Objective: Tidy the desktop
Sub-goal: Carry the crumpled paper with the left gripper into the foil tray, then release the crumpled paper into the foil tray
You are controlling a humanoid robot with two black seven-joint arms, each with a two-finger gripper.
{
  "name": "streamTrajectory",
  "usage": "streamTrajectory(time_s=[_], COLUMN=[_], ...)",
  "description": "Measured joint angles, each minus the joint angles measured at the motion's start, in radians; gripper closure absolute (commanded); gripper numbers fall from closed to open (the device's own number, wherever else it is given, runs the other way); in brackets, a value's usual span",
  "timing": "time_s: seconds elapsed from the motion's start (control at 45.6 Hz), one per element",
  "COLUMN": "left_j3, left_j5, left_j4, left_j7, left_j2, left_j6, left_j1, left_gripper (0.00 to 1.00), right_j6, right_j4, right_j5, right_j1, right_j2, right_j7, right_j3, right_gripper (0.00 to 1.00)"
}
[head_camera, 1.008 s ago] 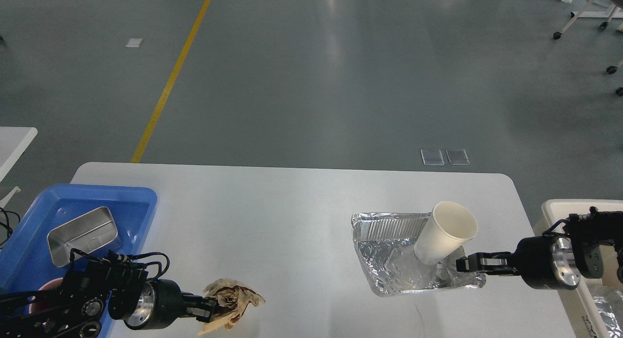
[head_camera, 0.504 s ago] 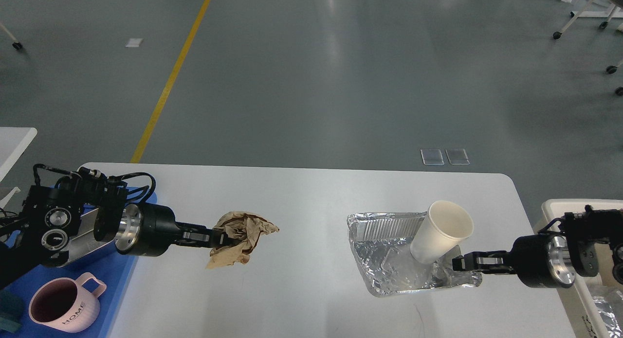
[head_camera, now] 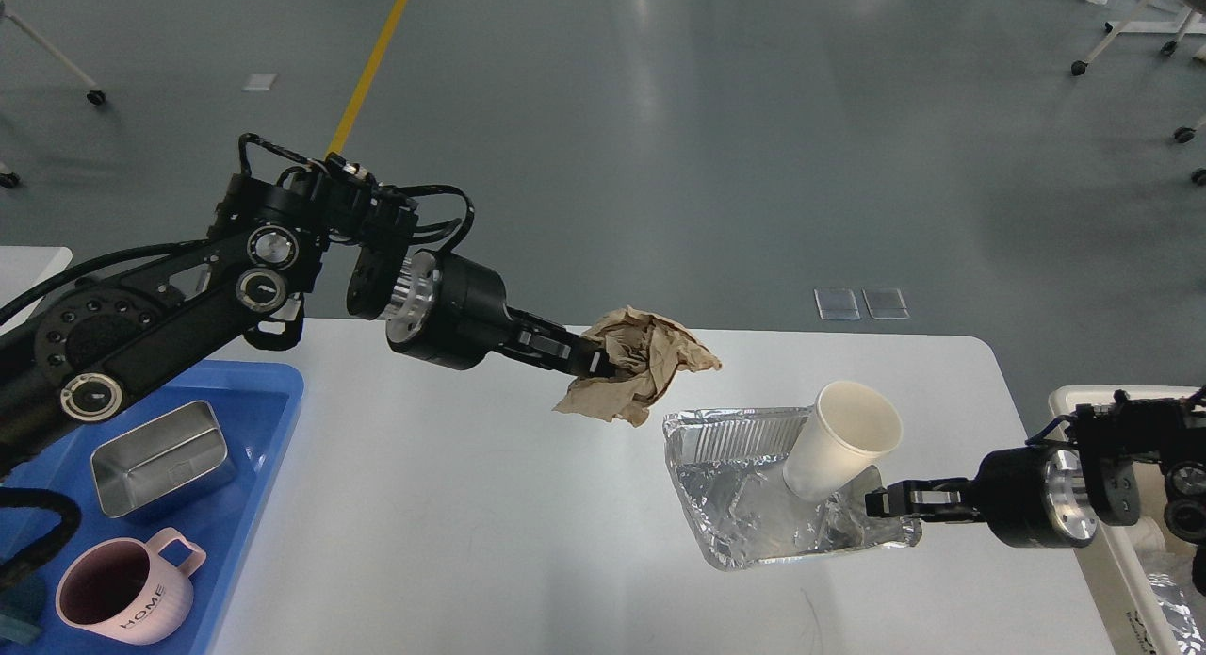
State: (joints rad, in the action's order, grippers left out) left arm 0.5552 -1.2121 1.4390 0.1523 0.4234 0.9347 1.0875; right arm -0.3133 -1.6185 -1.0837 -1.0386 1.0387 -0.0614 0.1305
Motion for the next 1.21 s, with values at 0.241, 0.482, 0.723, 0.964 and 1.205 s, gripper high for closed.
streamTrajectory(time_s=[0.241,0.482,0.723,0.964,1.205], left_j3=[-0.060,-0.103,-0.110,-0.149,-0.150], left_j5=[0.006,-0.002,-0.014,-0.018,-0.016], left_j4=[-0.079,-0.110,-0.166,-0.220,-0.250], left_j7=[0.003,0.013,0.017,0.021,0.047], left_j2=[-0.150,-0.220,-0.282,-0.321,-0.352], left_j6=[0.010,0.010,0.008,-0.001,-0.029], left_j1=[0.097,0.103,0.096,0.080,0.061], left_gripper=[0.99,0.99,0.98,0.91,0.62], right_j6=[-0.001,-0.001,-0.004,-0.005,-0.006], right_j4=[0.014,0.017,0.017,0.009,0.000], right_j5=[0.004,0.007,0.025,0.028,0.028], right_j1=[-0.008,-0.022,-0.035,-0.044,-0.043], right_j2=[-0.003,0.000,0.000,0.005,0.012], right_j7=[0.000,0.000,0.000,0.000,-0.007], right_j3=[-0.001,-0.003,-0.015,-0.016,-0.016], right_gripper=[1.00,1.00,1.00,1.00,1.00])
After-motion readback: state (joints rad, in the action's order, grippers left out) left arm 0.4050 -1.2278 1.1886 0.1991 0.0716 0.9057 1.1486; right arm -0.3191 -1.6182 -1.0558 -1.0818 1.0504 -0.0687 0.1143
